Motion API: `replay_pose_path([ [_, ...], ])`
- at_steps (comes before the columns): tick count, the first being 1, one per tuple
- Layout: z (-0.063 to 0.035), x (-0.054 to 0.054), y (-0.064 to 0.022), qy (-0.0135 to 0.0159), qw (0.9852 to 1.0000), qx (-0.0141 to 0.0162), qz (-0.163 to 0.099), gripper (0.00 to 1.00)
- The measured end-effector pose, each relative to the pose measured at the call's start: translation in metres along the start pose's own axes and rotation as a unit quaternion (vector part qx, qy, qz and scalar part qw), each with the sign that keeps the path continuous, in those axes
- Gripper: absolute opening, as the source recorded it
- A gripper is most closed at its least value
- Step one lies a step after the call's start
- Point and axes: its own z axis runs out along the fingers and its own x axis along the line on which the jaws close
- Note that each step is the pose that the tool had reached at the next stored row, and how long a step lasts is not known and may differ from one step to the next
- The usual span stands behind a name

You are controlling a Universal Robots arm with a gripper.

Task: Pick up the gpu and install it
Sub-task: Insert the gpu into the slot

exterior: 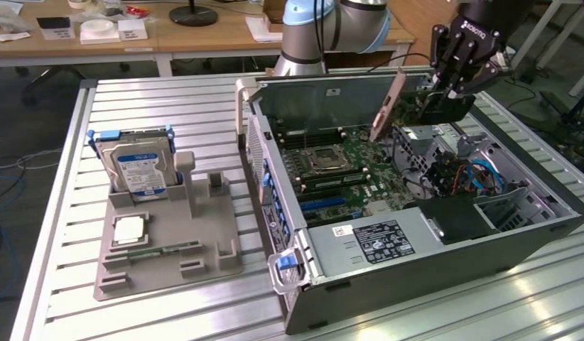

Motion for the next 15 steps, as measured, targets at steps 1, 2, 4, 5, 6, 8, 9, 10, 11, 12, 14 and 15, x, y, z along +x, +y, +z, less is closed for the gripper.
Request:
replay_pose_path([
  [1, 0.0011, 0.000, 0.0004, 0.0001, 1.0000, 0.0000, 0.000, 0.27],
  [2, 0.0023, 0.000, 0.0008, 0.0000, 1.0000, 0.0000, 0.000, 0.27],
  [4, 0.0051, 0.000, 0.0019, 0.0001, 1.0000, 0.0000, 0.000, 0.27],
  [5, 0.0065, 0.000, 0.0024, 0.0000, 1.0000, 0.0000, 0.000, 0.27],
  [6, 0.0080, 0.000, 0.0028, 0.0001, 1.0000, 0.0000, 0.000, 0.27],
  [8, 0.0110, 0.000, 0.0035, 0.0000, 1.0000, 0.0000, 0.000, 0.27],
  [9, 0.0119, 0.000, 0.0037, 0.0001, 1.0000, 0.0000, 0.000, 0.27],
  [10, 0.0120, 0.000, 0.0037, 0.0001, 1.0000, 0.0000, 0.000, 0.27],
  [11, 0.0121, 0.000, 0.0037, 0.0001, 1.0000, 0.0000, 0.000, 0.27],
  [12, 0.0121, 0.000, 0.0037, 0.0002, 1.0000, 0.0000, 0.000, 0.27],
  [14, 0.0121, 0.000, 0.0038, 0.0001, 1.0000, 0.0000, 0.000, 0.27],
  [15, 0.0122, 0.000, 0.0038, 0.0000, 1.0000, 0.0000, 0.000, 0.27],
])
